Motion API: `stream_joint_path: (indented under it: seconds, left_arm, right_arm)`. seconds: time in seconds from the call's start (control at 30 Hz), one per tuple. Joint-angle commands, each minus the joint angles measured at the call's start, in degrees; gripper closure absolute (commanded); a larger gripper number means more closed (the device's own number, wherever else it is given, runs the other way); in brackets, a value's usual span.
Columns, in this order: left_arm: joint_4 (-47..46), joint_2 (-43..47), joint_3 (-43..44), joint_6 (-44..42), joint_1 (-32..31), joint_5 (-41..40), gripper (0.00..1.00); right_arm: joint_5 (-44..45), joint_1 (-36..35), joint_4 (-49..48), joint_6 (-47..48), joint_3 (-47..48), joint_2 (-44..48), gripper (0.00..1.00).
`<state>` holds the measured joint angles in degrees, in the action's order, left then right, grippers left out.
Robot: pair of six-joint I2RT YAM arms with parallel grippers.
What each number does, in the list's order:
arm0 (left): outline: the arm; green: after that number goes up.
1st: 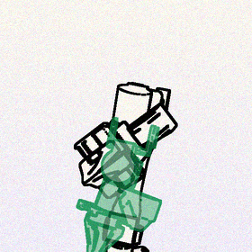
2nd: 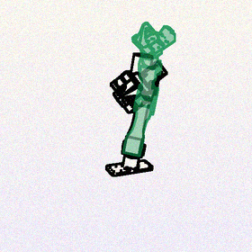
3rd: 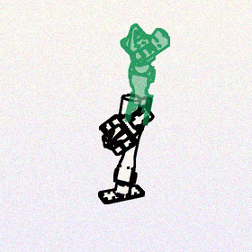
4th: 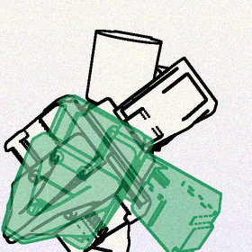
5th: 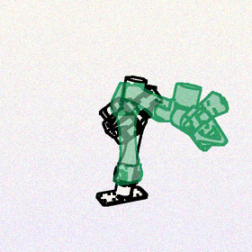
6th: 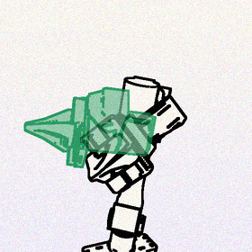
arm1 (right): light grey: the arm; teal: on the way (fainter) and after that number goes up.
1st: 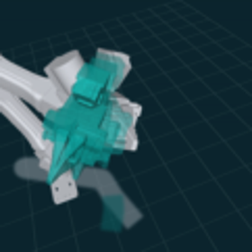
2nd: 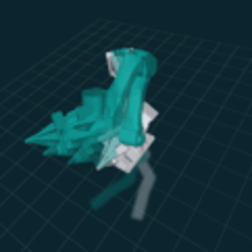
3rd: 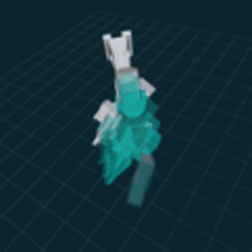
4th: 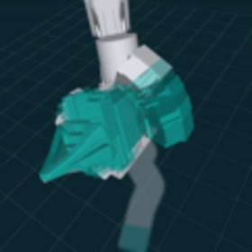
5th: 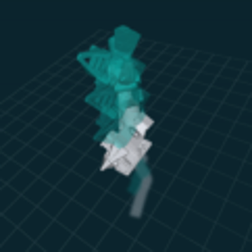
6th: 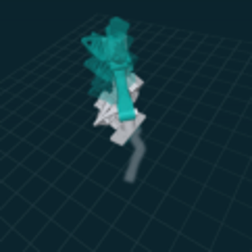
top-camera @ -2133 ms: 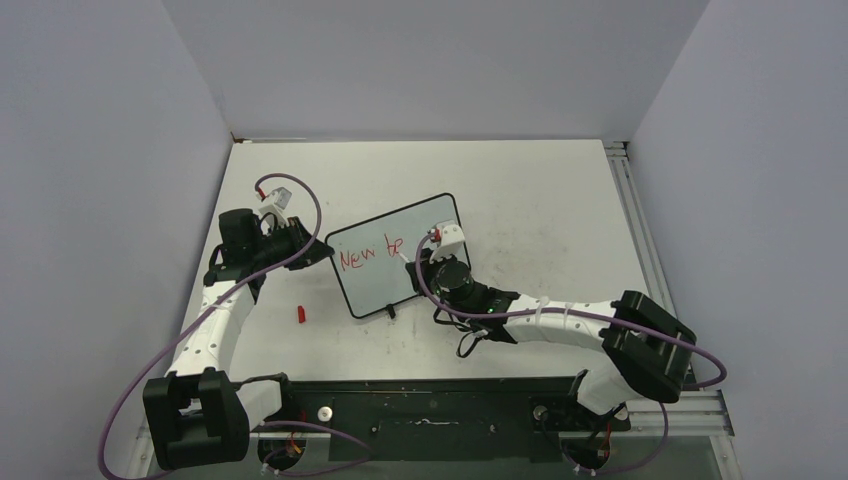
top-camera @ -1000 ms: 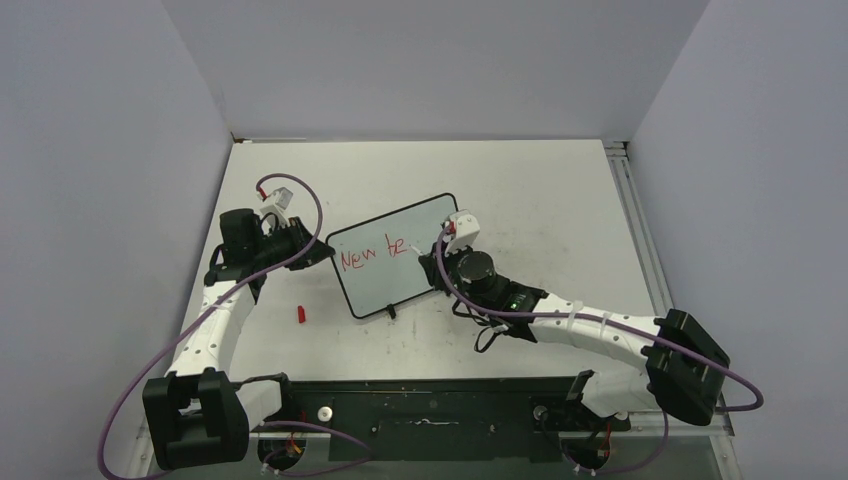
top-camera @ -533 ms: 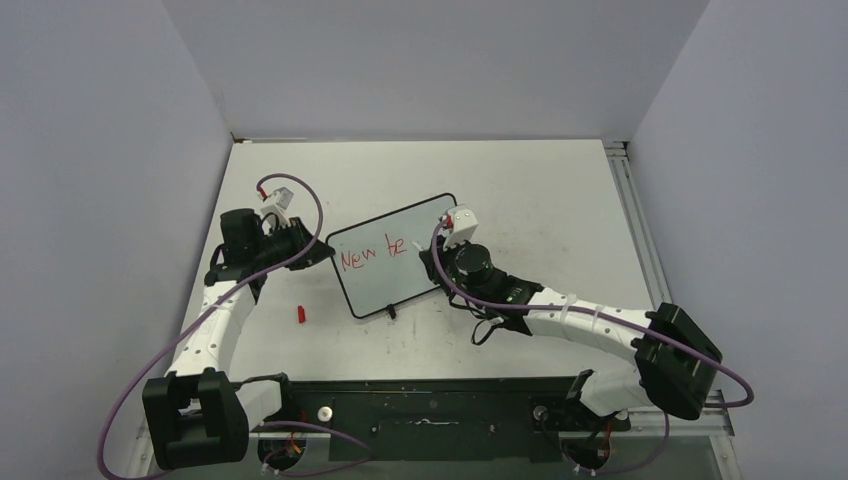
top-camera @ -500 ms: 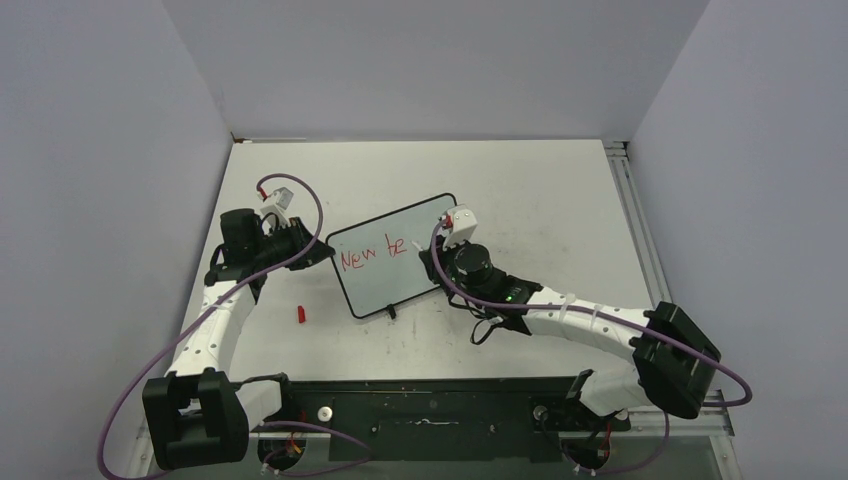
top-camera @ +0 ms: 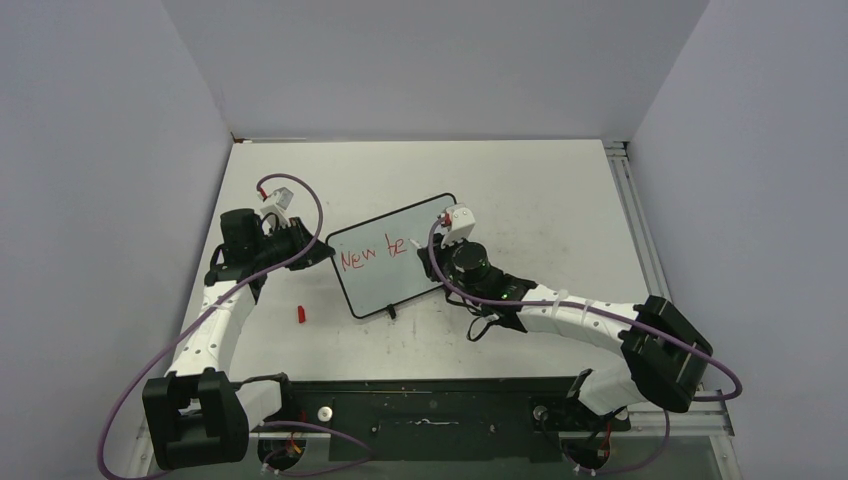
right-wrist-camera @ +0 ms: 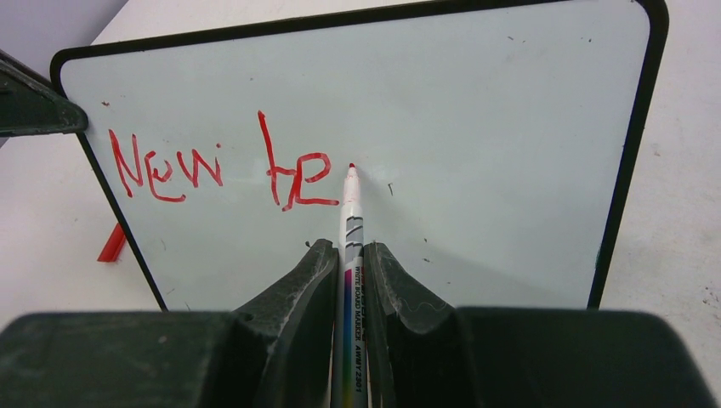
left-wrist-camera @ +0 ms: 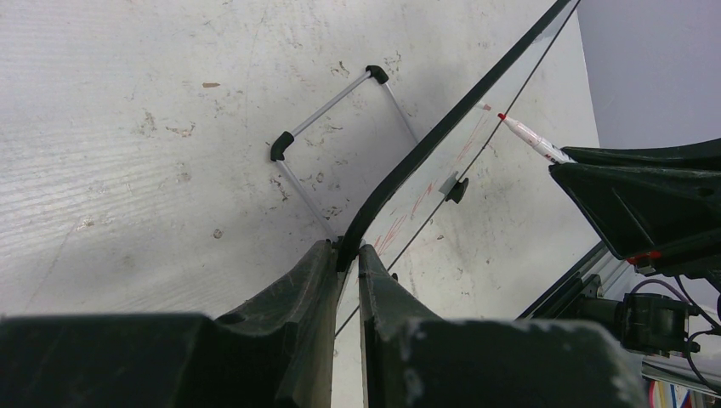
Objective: Write a sentence on the whiteboard
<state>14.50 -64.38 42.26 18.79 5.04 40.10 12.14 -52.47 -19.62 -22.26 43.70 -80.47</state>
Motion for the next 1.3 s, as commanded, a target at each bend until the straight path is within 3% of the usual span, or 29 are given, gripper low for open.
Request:
stream_joint_path:
  seconds: [0.0, 1.27]
  left_arm:
    - [0.3, 0.7, 1.5, -0.8, -0.2, -0.4, 0.91]
    - [0.0, 1.0, 1.5, -0.6, -0.3, -0.2, 0.9]
  right_arm:
    - [0.6, 0.5, -4.3, -0.8, 2.1, -0.8, 0.95]
    - [-0.5, -0.5, -3.5, -1.8, -1.7, -1.3, 0.95]
